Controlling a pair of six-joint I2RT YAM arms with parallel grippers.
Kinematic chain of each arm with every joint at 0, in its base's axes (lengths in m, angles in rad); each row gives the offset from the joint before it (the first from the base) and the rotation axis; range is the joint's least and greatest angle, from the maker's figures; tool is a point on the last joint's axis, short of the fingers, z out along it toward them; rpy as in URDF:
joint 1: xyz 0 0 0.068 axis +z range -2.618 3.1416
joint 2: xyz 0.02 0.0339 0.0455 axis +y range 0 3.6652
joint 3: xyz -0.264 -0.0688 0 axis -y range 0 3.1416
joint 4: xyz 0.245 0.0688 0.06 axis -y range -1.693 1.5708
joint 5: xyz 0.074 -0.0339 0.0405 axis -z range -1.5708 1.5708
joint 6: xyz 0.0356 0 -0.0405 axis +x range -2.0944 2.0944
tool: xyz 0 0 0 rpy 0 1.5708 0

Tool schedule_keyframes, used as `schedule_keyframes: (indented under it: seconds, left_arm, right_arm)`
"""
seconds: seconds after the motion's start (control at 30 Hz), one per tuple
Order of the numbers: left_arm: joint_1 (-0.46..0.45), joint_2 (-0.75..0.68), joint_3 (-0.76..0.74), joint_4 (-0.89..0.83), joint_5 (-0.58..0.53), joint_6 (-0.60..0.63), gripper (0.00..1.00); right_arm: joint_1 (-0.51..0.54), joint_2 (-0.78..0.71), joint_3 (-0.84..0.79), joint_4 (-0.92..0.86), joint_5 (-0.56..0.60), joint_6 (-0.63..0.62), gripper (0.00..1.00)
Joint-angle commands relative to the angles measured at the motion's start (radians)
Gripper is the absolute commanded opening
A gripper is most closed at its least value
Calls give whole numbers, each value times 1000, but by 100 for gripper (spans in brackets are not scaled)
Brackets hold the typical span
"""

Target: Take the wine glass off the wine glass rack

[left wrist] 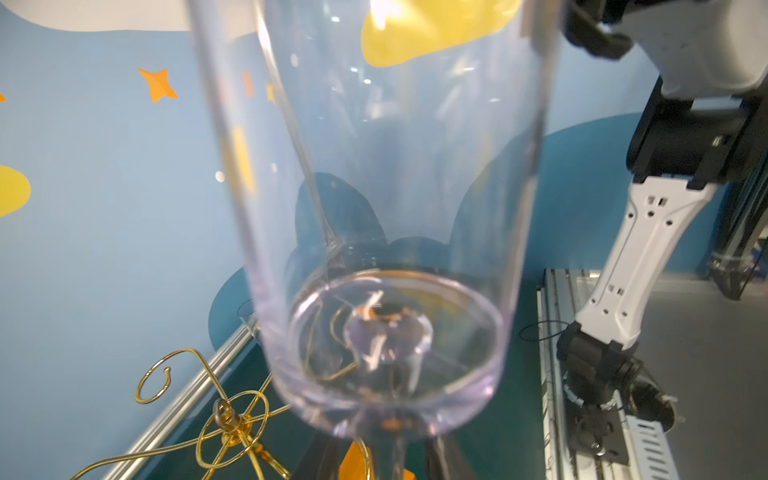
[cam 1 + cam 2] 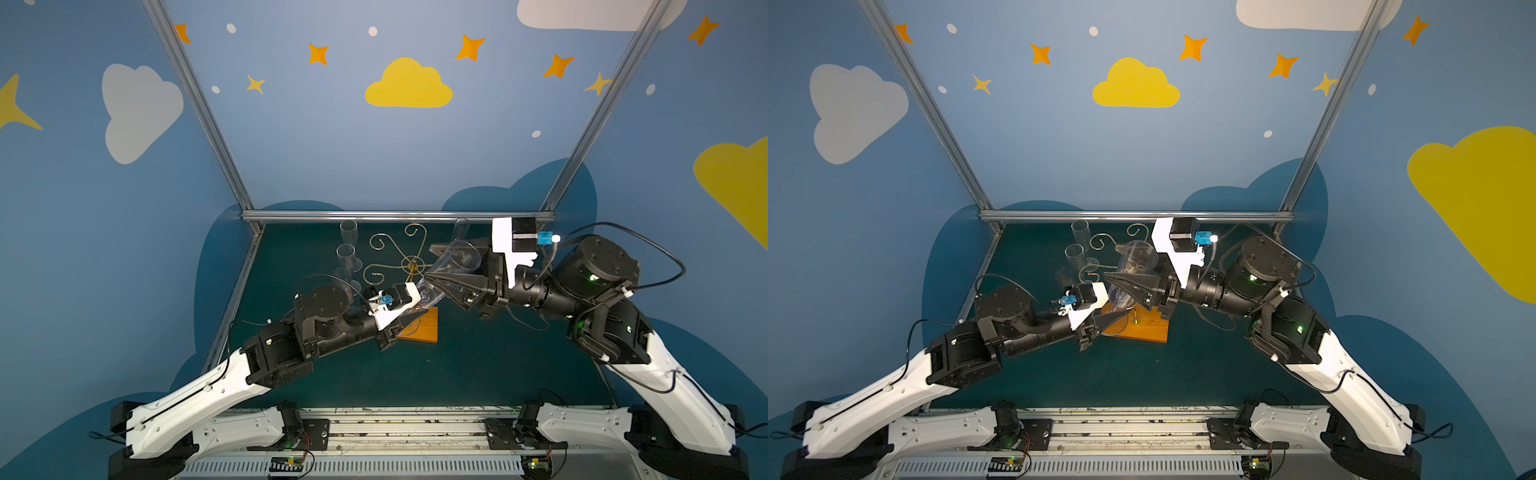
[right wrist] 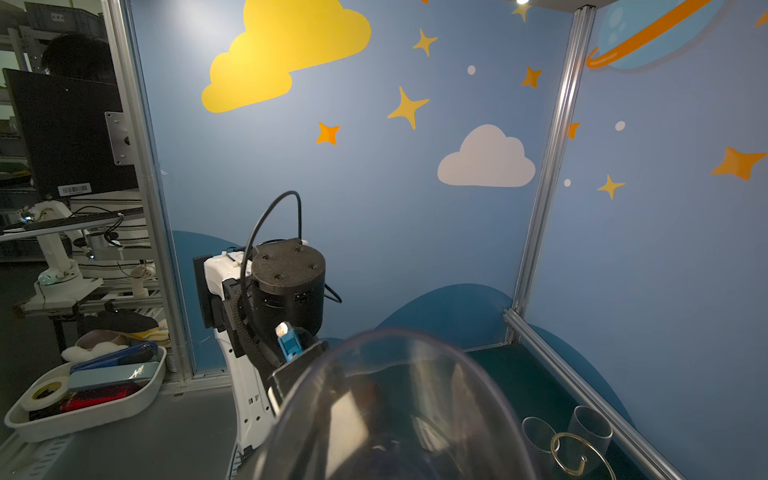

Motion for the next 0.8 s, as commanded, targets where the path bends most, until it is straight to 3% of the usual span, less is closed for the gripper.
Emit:
schedule_keyframes:
  seconds: [0.0, 0.13, 0.23, 0.5, 0.77]
  left_arm:
    - [-6, -21, 13, 48, -6, 0, 47]
    - [-6, -45, -4, 66, -7, -4, 63]
    - [-7, -69, -20, 76, -14, -14, 70]
    - [-6, -125, -61, 86, -39, -41, 73]
    - [-7, -201, -105, 73, -83, -70, 75]
  right_arm:
    - [-10, -16, -2, 25, -4, 0, 28]
    - [-13, -26, -7, 25, 7, -12, 28]
    - [-19, -35, -7, 19, 18, -24, 28]
    - [-28, -70, -8, -24, 93, -100, 28]
    - [-36, -145, -8, -108, 281, -233, 28]
